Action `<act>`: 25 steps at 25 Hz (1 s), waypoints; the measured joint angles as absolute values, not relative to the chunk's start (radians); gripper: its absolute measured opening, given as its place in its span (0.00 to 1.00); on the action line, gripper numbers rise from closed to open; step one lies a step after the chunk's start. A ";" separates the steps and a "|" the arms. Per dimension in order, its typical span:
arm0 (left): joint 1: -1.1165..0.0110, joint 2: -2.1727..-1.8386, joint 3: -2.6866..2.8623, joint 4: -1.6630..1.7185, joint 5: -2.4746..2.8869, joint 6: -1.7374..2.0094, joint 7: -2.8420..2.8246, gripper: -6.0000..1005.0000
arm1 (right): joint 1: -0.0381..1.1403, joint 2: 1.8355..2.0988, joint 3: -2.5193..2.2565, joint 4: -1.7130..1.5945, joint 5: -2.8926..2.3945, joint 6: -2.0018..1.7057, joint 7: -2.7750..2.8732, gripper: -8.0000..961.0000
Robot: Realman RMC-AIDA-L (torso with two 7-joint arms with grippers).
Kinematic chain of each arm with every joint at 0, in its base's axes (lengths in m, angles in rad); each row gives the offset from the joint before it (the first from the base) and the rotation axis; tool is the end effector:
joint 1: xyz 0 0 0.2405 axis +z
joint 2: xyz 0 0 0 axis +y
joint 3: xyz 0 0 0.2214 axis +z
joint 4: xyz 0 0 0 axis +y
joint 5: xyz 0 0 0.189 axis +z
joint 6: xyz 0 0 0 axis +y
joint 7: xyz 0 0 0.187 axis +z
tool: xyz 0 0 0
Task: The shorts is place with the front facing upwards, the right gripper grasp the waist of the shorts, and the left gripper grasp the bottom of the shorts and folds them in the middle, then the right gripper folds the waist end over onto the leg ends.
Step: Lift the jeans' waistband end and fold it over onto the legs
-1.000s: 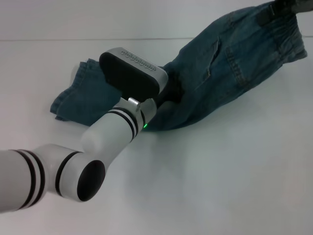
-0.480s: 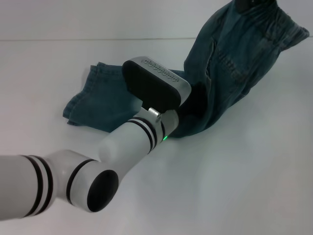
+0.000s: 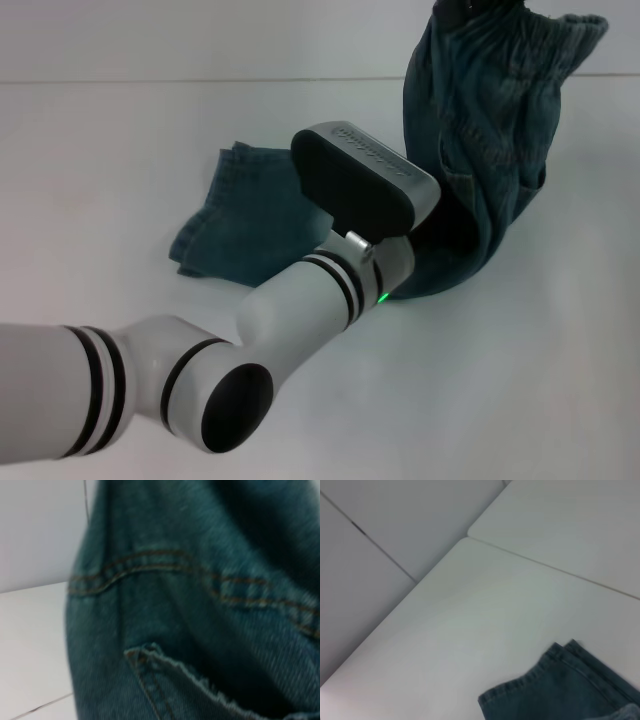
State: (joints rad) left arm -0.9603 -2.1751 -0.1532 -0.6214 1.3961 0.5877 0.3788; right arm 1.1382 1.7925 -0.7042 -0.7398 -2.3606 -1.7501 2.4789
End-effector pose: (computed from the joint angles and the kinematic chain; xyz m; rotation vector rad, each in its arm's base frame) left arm -0.0808 0.3411 -0.1889 -2.3317 -0.4944 -0.5521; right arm 0.0719 0.4041 0.0716 -2.7435 1.2360 0.1739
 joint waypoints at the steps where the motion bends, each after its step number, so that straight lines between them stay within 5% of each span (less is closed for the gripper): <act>1: -0.963 -2.175 -0.154 -0.629 1.396 0.588 0.378 0.06 | 1.140 1.795 -0.707 -0.739 -2.361 -1.750 2.478 0.07; 14: -0.944 -2.175 -0.167 -0.687 1.423 0.619 0.369 0.06 | 1.149 1.809 -0.731 -0.703 -2.358 -1.733 2.455 0.07; 25: -0.769 -2.175 -0.208 -0.636 1.474 0.644 0.368 0.08 | 1.142 1.809 -0.735 -0.698 -2.361 -1.726 2.442 0.07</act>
State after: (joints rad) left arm -0.7693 -2.1751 -0.2083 -0.6361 1.4742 0.6440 0.3682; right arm 1.1418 1.8093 -0.7351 -0.6979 -2.3608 -1.7256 2.4424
